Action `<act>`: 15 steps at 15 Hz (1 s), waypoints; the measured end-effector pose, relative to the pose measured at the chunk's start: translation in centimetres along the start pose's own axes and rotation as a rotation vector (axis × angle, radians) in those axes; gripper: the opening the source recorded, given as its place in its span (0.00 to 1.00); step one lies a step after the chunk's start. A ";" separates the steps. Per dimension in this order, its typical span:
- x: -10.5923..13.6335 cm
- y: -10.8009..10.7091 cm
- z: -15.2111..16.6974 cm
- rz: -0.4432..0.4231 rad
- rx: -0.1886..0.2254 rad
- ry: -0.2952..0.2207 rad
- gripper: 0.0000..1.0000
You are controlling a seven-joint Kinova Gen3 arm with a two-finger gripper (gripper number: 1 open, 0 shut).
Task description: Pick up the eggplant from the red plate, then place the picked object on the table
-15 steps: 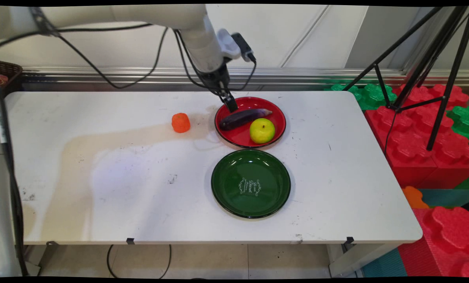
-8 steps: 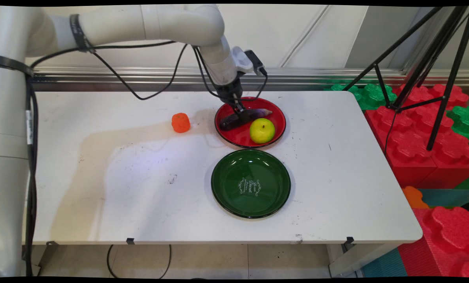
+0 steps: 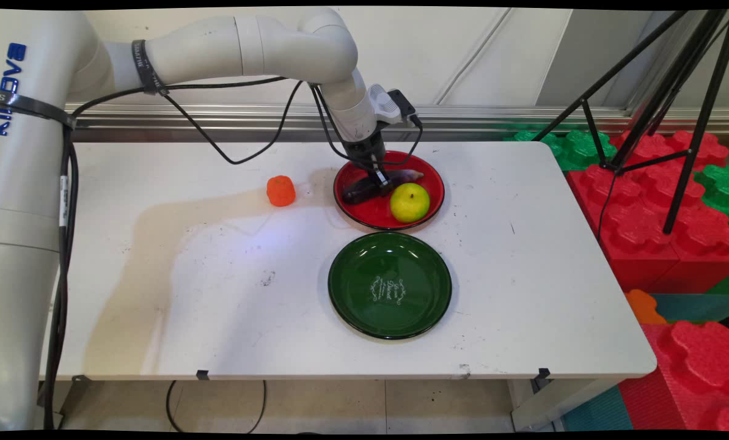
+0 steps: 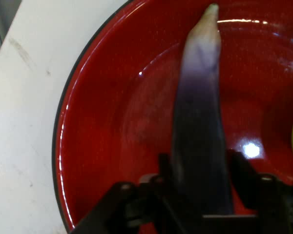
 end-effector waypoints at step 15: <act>-0.8 2.3 -10.1 -0.003 0.111 0.062 0.00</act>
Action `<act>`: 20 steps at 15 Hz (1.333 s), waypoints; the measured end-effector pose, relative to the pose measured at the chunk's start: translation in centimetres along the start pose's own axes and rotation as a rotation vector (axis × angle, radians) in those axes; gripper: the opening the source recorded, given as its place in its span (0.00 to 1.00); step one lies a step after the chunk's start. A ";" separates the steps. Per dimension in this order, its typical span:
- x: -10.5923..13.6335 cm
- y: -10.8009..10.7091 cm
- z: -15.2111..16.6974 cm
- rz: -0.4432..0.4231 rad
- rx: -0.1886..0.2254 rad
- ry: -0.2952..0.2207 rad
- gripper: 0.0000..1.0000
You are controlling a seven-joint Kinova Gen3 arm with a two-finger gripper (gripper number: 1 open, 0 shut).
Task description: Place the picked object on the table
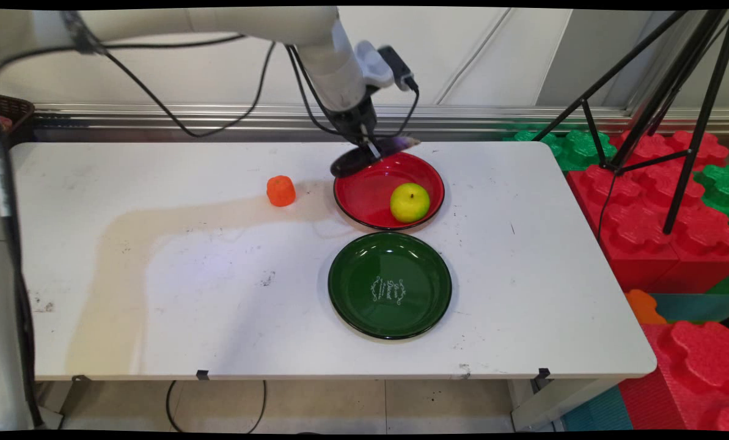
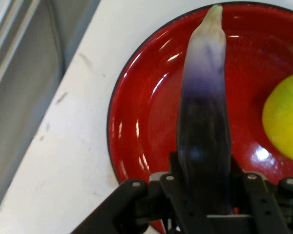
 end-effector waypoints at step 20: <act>-16.1 8.3 -16.4 -0.177 0.107 -0.061 0.00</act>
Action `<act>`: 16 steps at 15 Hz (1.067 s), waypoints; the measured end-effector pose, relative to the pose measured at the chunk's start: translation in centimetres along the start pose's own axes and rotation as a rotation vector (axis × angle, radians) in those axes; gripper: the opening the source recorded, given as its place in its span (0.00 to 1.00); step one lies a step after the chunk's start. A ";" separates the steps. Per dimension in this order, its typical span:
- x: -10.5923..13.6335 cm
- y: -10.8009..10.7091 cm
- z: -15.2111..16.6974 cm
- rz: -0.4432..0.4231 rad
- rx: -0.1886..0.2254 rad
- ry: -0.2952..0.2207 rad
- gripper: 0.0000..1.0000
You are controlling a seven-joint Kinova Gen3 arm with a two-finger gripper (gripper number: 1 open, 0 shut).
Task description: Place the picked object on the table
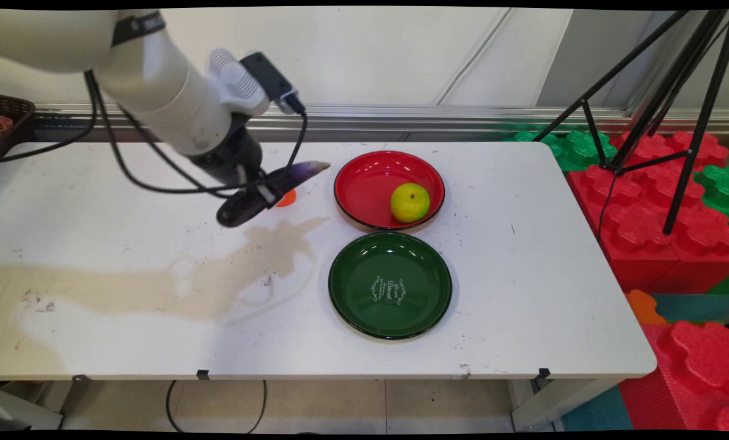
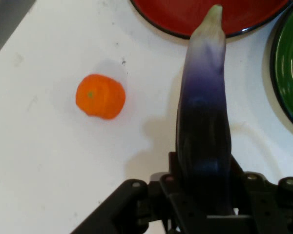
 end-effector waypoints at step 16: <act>-5.9 2.6 7.5 -0.084 -0.020 -0.111 0.00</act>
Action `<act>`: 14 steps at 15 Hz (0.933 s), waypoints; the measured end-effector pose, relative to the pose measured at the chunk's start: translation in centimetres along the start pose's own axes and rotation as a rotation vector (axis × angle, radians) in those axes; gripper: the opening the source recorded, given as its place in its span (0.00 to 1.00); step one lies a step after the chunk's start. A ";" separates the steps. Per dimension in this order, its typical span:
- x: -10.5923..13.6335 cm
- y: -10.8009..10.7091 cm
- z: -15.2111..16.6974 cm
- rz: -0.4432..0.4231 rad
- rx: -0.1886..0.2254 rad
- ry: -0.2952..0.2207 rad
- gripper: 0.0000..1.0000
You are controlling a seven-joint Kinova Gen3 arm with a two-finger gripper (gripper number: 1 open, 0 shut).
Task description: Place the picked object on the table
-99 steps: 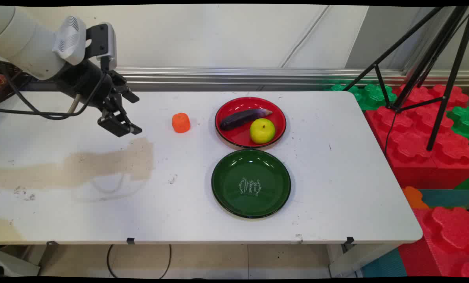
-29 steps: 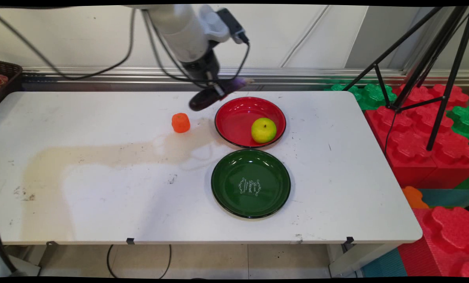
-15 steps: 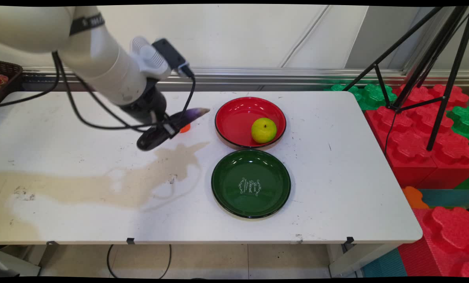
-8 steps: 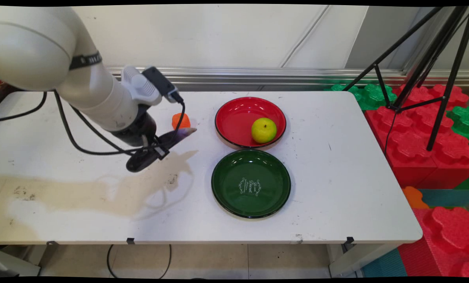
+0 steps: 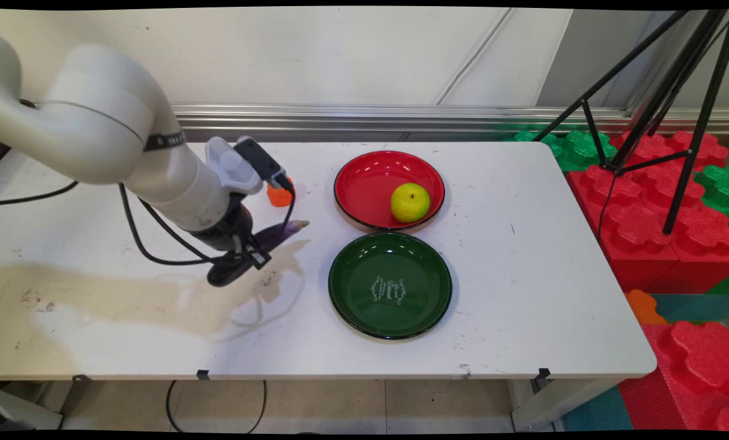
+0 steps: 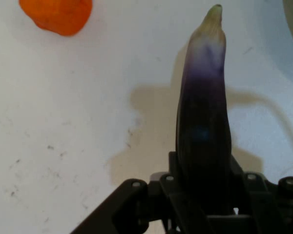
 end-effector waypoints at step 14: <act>-0.3 1.0 4.3 0.016 -0.036 -0.031 1.00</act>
